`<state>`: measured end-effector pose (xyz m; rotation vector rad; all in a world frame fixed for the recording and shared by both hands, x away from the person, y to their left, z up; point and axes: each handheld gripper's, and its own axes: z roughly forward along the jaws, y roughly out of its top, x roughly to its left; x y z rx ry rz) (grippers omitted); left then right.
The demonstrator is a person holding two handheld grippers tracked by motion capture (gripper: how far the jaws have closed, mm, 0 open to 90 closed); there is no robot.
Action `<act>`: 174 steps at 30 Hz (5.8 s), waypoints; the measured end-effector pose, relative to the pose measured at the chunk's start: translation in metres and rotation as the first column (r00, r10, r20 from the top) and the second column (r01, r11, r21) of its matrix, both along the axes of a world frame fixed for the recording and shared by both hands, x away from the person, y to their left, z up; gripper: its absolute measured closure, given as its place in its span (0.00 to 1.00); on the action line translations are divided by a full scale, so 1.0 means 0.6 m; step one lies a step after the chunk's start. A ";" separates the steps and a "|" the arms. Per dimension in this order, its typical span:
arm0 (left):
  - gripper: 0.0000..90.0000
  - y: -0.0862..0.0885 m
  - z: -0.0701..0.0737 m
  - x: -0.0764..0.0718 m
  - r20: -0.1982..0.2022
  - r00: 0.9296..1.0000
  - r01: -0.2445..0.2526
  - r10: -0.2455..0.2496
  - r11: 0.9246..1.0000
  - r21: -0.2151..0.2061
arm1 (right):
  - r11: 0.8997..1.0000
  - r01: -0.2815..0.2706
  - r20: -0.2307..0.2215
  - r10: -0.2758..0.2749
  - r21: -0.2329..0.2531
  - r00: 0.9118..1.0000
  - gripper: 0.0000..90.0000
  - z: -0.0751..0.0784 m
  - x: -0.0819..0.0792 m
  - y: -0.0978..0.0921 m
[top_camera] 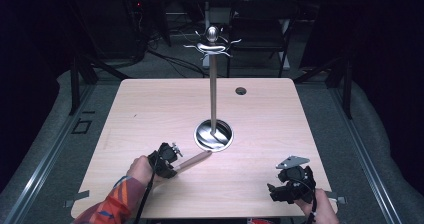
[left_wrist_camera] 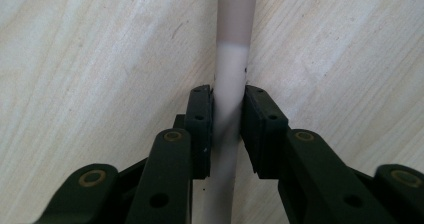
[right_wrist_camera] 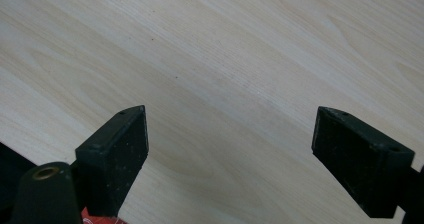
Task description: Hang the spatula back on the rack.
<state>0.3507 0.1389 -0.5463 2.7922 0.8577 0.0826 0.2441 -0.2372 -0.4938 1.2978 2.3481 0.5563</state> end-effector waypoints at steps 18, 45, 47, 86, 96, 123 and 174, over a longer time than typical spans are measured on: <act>0.87 0.009 0.013 -0.012 0.085 0.996 0.028 -0.025 0.999 -0.035 | 1.000 -0.002 0.007 0.002 0.005 1.000 0.16 0.002 -0.004 -0.003; 0.87 0.057 0.061 -0.043 0.306 0.949 -0.006 0.076 0.975 -0.223 | 1.000 -0.020 -0.011 0.020 0.000 1.000 0.16 0.001 -0.001 -0.001; 0.87 0.059 0.063 -0.045 0.318 0.944 -0.008 0.083 0.973 -0.231 | 1.000 -0.018 -0.007 0.018 0.010 1.000 0.16 -0.001 -0.002 0.001; 0.87 0.059 0.150 -0.071 0.493 0.854 0.043 0.165 0.923 -0.383 | 1.000 -0.027 -0.017 0.026 -0.002 0.999 0.16 -0.002 0.000 0.002; 0.87 0.048 0.162 -0.069 0.536 0.828 0.063 0.162 0.924 -0.377 | 0.999 -0.035 -0.023 0.034 -0.019 0.999 0.16 -0.003 0.000 0.005; 0.87 0.032 0.249 -0.033 0.580 0.753 0.026 0.310 0.867 -0.497 | 0.999 -0.031 -0.028 0.030 -0.032 0.999 0.16 -0.004 0.000 0.005; 0.87 -0.037 0.302 0.001 0.583 0.760 0.023 0.288 0.884 -0.466 | 0.999 -0.042 -0.031 0.041 -0.034 0.999 0.16 -0.004 -0.001 0.007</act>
